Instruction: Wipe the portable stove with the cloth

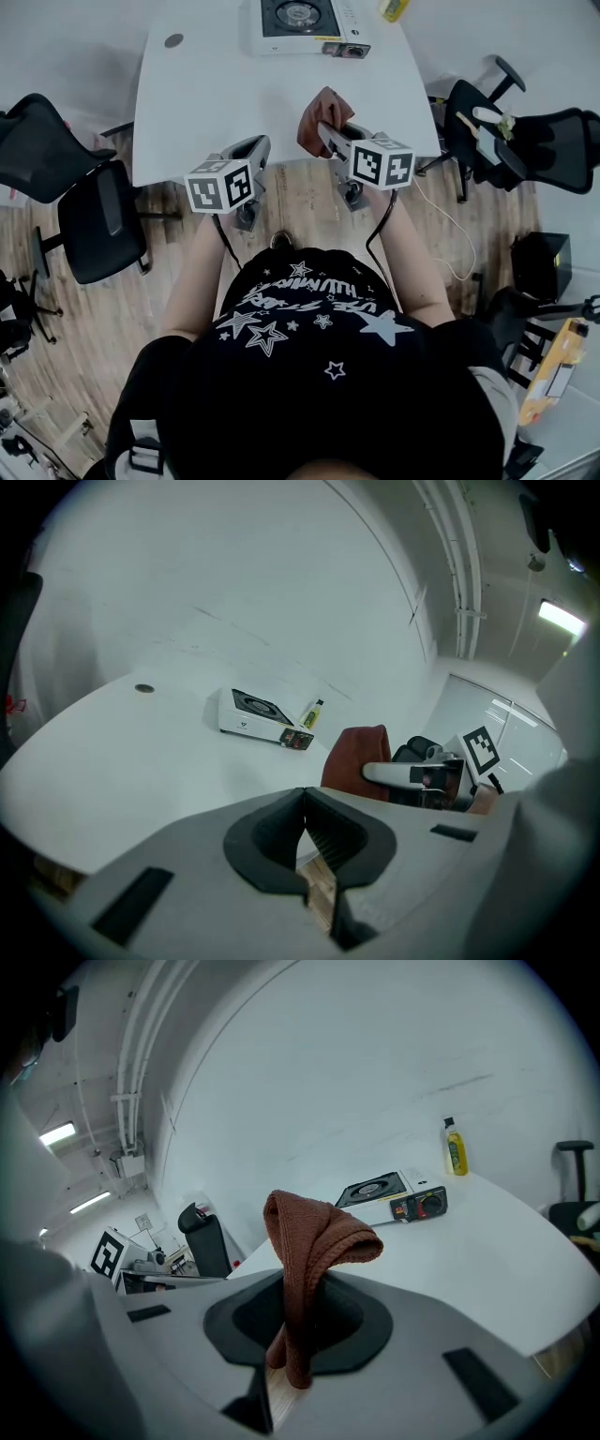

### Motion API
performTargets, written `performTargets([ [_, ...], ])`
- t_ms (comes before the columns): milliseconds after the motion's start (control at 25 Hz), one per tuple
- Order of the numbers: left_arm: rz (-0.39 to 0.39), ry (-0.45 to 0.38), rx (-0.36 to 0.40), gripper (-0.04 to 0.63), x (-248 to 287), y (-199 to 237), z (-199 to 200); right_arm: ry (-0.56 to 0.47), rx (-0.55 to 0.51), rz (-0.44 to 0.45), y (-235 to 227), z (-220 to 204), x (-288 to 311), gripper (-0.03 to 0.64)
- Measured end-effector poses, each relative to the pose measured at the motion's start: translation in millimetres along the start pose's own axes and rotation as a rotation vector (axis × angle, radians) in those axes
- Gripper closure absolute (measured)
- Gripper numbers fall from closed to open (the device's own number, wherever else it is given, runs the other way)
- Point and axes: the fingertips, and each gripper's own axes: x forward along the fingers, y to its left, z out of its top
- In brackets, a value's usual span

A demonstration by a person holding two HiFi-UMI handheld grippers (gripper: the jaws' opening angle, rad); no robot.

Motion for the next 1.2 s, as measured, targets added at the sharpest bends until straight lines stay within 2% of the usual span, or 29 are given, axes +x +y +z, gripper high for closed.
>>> performTargets([
  [280,0.033,-0.002,0.005,0.588,-4,-18,-16,-0.003,-0.026,0.009,-4,-21,-40,0.557],
  [560,0.038,0.001,0.010,0.588,-17,-61,-43,0.000,-0.022,-0.011,-12,-40,-88,0.557],
  [1200,0.057,-0.033,0.005,0.588,-56,-133,-95,0.022,-0.071,0.040,13,-79,-157,0.557],
])
